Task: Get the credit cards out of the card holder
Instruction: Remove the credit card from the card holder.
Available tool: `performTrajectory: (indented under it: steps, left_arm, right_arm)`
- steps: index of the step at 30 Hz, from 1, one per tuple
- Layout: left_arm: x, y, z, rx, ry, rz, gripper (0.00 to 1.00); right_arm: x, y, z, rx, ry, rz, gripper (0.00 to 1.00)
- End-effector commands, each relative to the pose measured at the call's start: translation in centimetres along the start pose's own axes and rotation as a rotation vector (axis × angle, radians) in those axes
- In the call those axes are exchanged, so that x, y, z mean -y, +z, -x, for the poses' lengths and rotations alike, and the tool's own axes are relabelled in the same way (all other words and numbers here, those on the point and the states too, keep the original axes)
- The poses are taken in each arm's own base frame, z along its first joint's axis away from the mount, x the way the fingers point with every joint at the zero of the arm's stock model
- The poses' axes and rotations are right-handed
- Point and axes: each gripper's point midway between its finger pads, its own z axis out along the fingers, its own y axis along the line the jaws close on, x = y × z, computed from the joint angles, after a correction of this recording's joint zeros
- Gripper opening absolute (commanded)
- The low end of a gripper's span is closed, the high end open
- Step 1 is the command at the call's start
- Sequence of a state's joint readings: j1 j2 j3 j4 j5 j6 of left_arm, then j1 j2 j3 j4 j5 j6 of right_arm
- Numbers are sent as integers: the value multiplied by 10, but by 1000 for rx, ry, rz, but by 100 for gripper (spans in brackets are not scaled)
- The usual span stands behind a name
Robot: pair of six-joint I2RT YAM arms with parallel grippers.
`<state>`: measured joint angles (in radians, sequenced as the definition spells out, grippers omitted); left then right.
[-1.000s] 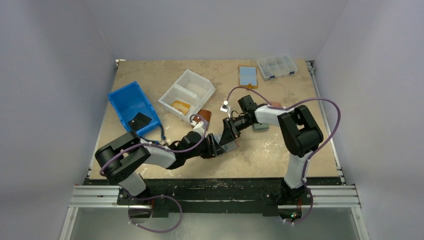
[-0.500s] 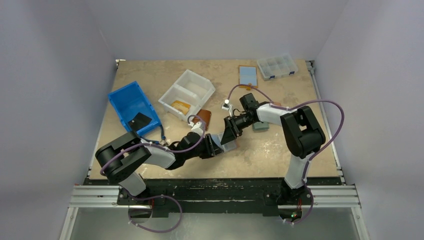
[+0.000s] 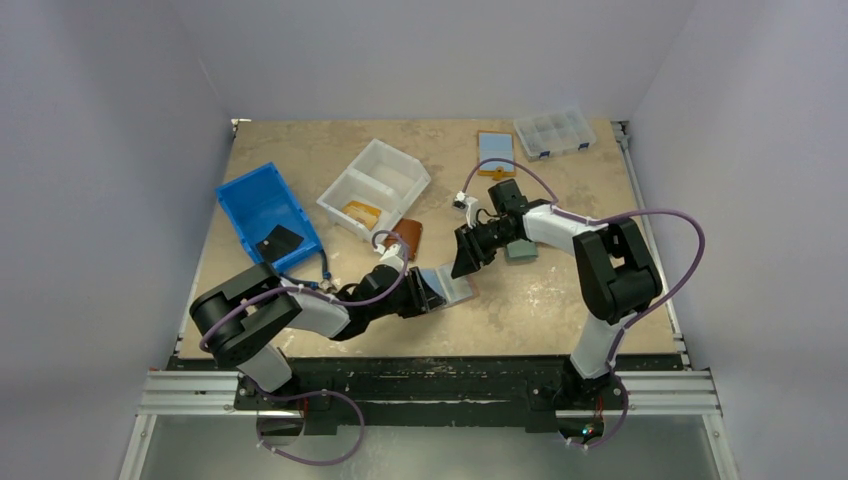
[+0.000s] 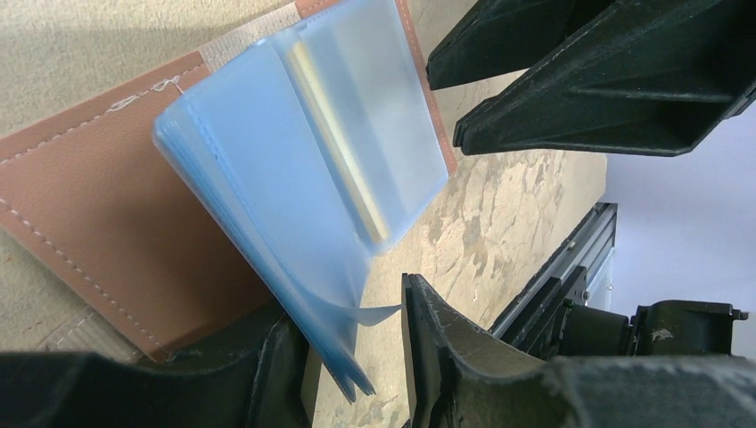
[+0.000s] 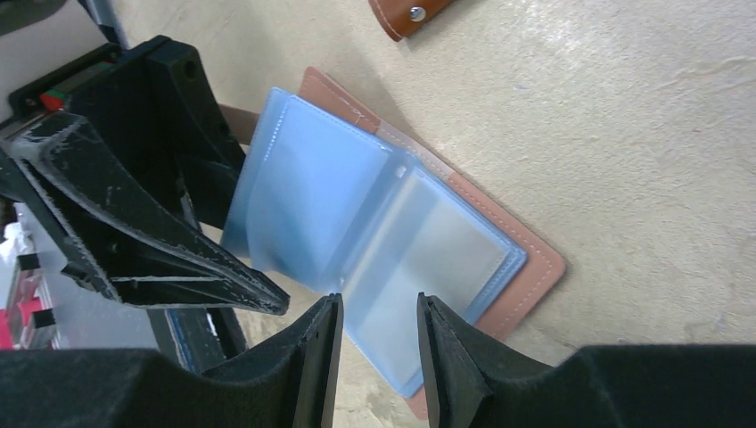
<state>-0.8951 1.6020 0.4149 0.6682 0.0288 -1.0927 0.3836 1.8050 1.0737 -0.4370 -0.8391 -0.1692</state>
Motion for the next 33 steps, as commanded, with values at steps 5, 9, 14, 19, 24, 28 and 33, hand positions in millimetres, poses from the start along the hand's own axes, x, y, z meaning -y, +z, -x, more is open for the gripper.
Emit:
performTrajectory:
  steps: [5,9,14,19,24,28,33]
  left_arm:
    - [-22,-3,5,32,-1,89,40]
    - [-22,-3,5,29,-1,88,40]
    - [-20,-3,5,30,1,84,40]
    - [-20,-2,5,28,0,84,40]
    - [-20,-2,4,26,2,83,40]
    - [-19,-1,5,27,5,80,40]
    - [-19,0,4,21,7,78,40]
  right_arm:
    - [16,-4,5,6,-28,-96,45]
    - [19,-4,3,0,-23,-107,46]
    - [22,-1,-2,-15,-7,-106,46]
    - [23,2,-4,-25,4,-100,46]
    - [21,4,-7,-32,15,-78,46]
    - [13,5,-7,-32,24,-30,46]
    - [1,6,-6,-28,38,39,46]
